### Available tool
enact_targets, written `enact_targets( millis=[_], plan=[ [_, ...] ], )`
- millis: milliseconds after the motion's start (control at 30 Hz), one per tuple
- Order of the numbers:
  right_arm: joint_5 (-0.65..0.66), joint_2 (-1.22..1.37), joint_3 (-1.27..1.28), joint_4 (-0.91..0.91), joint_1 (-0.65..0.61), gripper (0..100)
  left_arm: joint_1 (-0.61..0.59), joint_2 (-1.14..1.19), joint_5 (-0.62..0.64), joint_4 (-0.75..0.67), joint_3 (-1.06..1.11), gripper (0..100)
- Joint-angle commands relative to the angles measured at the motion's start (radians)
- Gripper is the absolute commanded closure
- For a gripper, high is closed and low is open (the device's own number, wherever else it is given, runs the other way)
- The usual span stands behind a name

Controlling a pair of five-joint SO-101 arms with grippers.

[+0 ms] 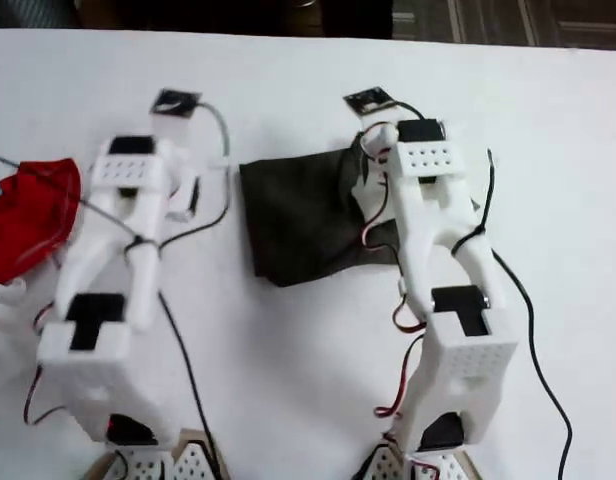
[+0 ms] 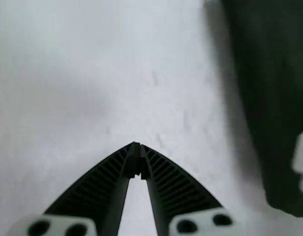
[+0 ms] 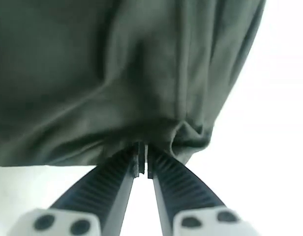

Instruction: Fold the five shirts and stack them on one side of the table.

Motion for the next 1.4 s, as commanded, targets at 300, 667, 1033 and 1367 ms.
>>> enact_targets(
  millis=[300,667,1033,1367],
  plan=[
    [0.000,-0.189,-0.043,-0.082,0.005,98.1,0.245,0.333,0.048,0.107,-0.526,97],
    [0.002,-0.070,0.160,-0.209,-0.033,98.1,0.276,0.597,0.084,0.117,-0.754,97],
    [0.086,-0.067,0.348,-0.277,0.114,98.1,0.199,0.620,0.081,0.129,-0.756,97],
    [0.087,-0.179,0.365,-0.206,0.128,98.1,0.186,0.608,0.083,0.183,-0.766,97]
  ],
)
